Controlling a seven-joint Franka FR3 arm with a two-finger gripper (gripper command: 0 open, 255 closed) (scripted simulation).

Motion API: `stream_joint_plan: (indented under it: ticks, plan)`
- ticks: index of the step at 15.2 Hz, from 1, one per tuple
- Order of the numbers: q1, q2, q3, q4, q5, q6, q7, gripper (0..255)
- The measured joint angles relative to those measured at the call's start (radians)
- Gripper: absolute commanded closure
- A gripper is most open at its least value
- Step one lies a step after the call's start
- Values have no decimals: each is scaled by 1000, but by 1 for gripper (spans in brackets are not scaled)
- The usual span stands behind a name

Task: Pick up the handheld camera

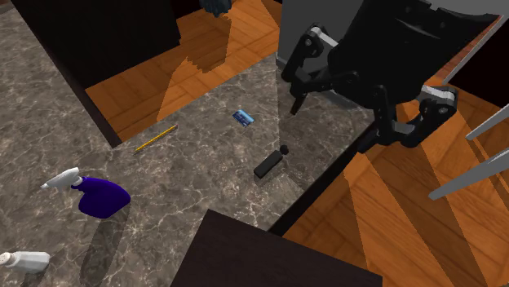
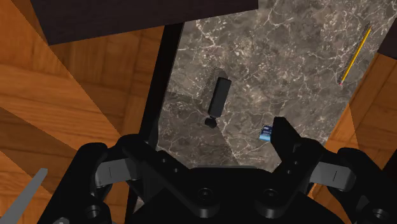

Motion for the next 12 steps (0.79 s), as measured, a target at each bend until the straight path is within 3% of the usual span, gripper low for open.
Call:
stream_joint_plan:
  ticks: [3,12]
  plan:
    - [1,11,14,-30,5,44,12,0]
    - [14,129,123,-219,37,380,108,0]
